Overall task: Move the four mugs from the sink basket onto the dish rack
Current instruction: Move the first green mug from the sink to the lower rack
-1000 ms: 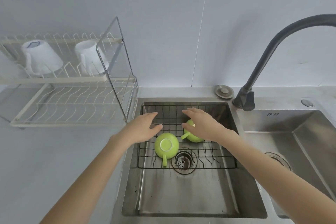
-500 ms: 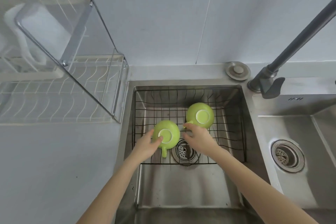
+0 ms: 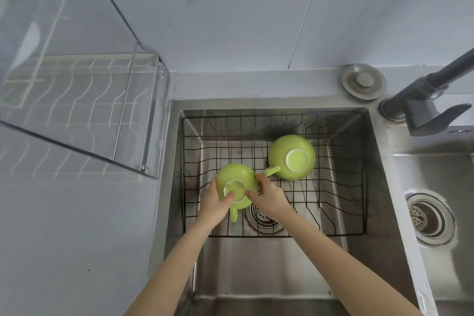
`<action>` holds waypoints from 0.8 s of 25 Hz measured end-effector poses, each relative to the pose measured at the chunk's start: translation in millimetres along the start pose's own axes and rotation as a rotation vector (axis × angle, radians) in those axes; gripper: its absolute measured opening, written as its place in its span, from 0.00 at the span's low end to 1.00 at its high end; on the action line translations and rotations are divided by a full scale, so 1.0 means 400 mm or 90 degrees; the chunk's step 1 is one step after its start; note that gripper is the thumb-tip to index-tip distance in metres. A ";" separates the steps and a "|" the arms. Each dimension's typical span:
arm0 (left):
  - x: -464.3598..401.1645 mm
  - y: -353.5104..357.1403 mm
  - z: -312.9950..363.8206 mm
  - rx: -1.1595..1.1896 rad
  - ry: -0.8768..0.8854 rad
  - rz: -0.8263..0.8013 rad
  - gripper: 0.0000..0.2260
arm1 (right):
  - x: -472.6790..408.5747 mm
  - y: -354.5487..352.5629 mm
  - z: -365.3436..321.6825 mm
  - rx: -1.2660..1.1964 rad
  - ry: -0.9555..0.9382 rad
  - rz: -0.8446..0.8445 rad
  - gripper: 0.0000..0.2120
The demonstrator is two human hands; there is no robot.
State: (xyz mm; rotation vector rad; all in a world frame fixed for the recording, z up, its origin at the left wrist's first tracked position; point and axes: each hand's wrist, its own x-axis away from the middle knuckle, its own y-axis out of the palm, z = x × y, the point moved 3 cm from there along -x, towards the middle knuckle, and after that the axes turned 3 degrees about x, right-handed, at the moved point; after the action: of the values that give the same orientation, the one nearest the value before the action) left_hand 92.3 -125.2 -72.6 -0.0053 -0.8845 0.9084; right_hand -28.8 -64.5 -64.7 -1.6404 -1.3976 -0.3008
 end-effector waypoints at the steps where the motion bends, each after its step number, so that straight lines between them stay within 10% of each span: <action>1: -0.006 0.003 -0.004 0.006 -0.008 0.000 0.19 | -0.005 0.003 0.000 -0.004 0.005 0.002 0.27; 20: 0.109 -0.036 0.054 0.079 0.050 0.027 0.19 | 0.119 -0.046 -0.011 -0.134 -0.010 0.097 0.26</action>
State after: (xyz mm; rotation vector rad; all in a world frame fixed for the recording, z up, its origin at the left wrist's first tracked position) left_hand 100.8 -112.2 -24.3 0.0464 -0.7562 0.9952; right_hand -27.9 -38.6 -20.7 -1.9145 -1.2776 -0.3557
